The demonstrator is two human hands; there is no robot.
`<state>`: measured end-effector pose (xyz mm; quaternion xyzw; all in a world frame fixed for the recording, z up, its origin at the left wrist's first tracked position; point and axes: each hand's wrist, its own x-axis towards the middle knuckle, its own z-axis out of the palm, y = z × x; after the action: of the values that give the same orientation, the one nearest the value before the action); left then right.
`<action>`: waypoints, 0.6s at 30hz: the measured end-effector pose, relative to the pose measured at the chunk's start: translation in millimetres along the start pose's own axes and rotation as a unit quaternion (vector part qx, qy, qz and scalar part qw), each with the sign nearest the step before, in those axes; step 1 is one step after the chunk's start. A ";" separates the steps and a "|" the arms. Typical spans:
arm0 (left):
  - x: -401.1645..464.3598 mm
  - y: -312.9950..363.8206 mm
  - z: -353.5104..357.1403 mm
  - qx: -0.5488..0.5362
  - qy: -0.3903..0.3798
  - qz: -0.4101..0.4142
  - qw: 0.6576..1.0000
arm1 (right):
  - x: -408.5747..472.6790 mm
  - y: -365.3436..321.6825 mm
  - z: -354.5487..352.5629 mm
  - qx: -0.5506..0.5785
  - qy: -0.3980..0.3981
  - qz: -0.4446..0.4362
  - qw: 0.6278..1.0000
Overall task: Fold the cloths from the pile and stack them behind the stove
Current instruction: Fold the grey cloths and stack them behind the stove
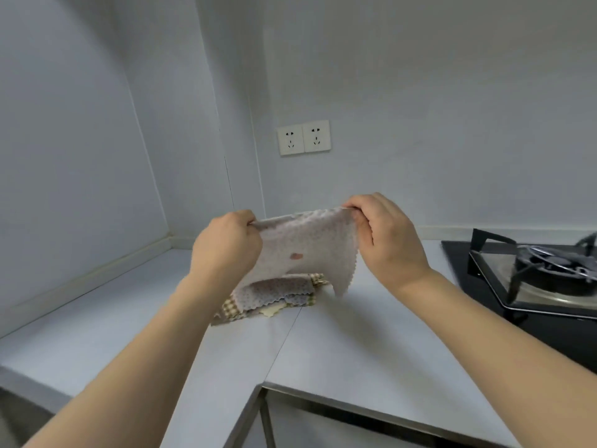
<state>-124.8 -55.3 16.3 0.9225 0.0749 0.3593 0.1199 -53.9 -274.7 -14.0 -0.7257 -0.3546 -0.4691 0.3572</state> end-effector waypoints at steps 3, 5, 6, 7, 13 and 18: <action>-4.0 27.4 -33.9 -0.054 0.012 0.006 0.998 | 13.2 -13.8 -51.5 -0.050 0.018 -0.039 0.998; -5.6 42.9 -49.3 -0.082 0.019 0.010 0.996 | 18.3 -20.6 -81.2 -0.069 0.022 -0.051 0.996; -5.9 49.6 -54.6 -0.091 0.019 0.013 0.996 | 19.6 -22.3 -93.3 -0.078 0.022 -0.053 0.995; -5.9 55.0 -57.9 -0.095 0.018 0.018 0.995 | 19.7 -22.6 -103.4 -0.087 0.017 -0.053 0.995; -2.0 58.3 -28.9 -0.057 -0.092 0.025 0.994 | -1.2 4.3 -114.3 -0.123 -0.048 0.019 0.991; -4.2 34.8 38.0 -0.006 -0.161 0.019 0.987 | -36.5 49.6 -75.5 -0.133 -0.138 0.153 0.969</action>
<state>-100.2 -96.0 -4.0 0.9689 0.0350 0.2084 0.1289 -55.3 -369.9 -34.3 -0.8703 -0.2196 -0.3467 0.2725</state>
